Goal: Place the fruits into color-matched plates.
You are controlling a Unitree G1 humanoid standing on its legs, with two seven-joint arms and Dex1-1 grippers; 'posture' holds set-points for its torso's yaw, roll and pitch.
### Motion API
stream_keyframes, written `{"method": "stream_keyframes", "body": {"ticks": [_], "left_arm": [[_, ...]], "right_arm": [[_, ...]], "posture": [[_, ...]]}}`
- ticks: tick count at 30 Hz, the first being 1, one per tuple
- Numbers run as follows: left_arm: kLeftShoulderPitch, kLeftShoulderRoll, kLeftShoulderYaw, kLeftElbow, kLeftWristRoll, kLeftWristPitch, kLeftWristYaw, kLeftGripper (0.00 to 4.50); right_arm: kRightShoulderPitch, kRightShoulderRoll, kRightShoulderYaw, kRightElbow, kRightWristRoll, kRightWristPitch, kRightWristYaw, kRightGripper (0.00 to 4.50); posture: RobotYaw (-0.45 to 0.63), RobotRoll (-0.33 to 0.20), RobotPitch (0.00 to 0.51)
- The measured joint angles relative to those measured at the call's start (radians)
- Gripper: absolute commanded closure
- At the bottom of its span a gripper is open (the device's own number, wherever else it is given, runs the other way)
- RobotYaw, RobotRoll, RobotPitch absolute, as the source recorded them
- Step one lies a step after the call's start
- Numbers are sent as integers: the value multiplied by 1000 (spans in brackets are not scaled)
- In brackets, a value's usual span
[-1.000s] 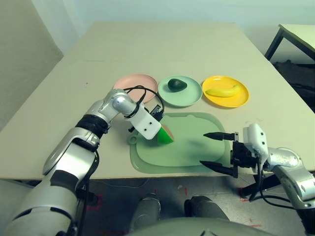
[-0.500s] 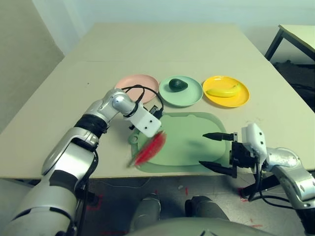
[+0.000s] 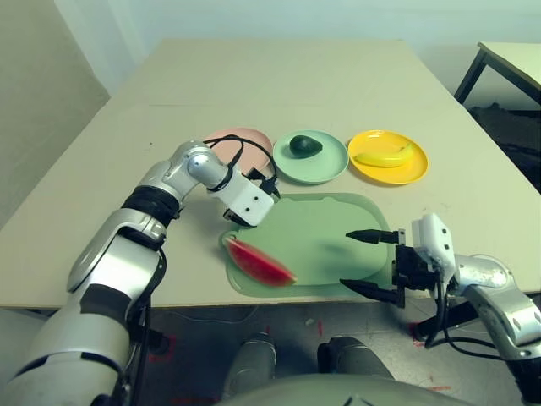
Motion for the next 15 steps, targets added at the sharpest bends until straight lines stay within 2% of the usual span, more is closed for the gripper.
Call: {"method": "stream_keyframes", "body": {"ticks": [7, 15], "left_arm": [[-21, 25, 0, 31, 10, -3, 3, 34], [-146, 40, 4, 115, 67, -24, 81, 34]], "right_arm": [[-1, 0, 11, 0, 0, 0, 0, 0], [-3, 0, 25, 0, 0, 0, 2, 0]], "posture": [[55, 0, 31], [54, 0, 33]]}}
